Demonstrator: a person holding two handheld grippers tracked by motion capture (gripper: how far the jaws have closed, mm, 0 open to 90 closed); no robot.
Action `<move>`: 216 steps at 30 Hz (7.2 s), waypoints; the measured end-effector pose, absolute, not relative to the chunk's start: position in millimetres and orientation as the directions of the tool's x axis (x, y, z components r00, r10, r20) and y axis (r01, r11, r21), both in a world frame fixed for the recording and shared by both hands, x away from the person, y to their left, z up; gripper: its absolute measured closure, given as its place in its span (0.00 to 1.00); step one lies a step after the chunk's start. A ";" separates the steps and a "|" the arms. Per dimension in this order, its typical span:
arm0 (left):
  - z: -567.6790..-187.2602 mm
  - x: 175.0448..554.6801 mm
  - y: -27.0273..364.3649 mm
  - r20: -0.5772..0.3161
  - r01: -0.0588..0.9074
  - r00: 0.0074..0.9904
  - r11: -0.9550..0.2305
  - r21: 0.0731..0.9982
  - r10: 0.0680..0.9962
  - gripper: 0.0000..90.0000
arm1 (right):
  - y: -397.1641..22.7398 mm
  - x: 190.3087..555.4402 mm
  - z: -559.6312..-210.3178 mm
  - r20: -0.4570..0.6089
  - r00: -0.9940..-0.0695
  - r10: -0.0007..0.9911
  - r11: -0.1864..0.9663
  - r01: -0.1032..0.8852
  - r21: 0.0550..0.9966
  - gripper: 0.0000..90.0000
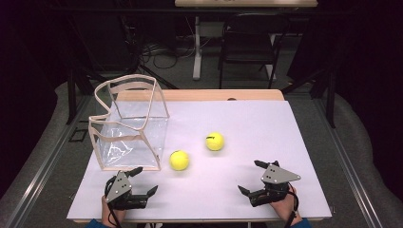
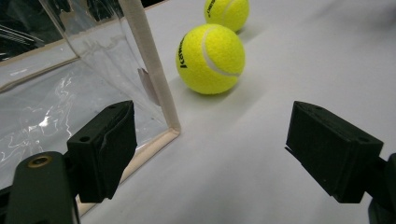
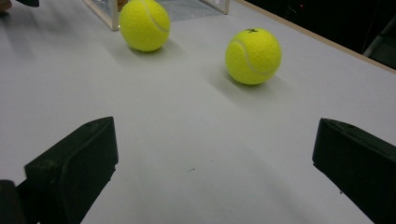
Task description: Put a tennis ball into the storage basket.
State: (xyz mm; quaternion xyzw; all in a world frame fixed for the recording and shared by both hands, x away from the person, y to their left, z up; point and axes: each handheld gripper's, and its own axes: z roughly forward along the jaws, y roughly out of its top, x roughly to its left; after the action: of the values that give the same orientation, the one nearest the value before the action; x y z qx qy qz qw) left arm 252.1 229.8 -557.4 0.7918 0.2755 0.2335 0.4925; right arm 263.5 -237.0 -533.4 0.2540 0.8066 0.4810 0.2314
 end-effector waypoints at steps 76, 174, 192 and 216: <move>-558.6 253.6 229.1 0.102 0.206 0.736 -0.365 0.908 0.669 0.18 | -141.2 314.4 -513.2 -0.071 -0.857 0.510 0.518 0.240 0.821 0.00; -558.4 254.4 230.8 0.097 0.207 0.742 -0.364 0.908 0.663 0.18 | -23.7 381.9 -536.1 0.009 -0.931 0.364 0.658 0.264 0.705 0.01; -558.7 254.5 230.9 0.091 0.210 0.743 -0.361 0.909 0.663 0.18 | -18.5 386.2 -541.2 0.005 -0.925 0.380 0.663 0.277 0.695 0.16; -558.4 254.6 231.3 0.097 0.206 0.744 -0.365 0.908 0.661 0.18 | -17.8 388.1 -544.5 0.027 -0.921 0.389 0.668 0.302 0.680 0.29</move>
State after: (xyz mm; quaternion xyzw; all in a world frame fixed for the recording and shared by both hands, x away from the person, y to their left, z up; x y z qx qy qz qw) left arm 254.6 231.3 -558.4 0.7933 0.2732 0.2311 0.4925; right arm 388.1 -17.8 -544.5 0.1894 0.9112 0.3609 0.0601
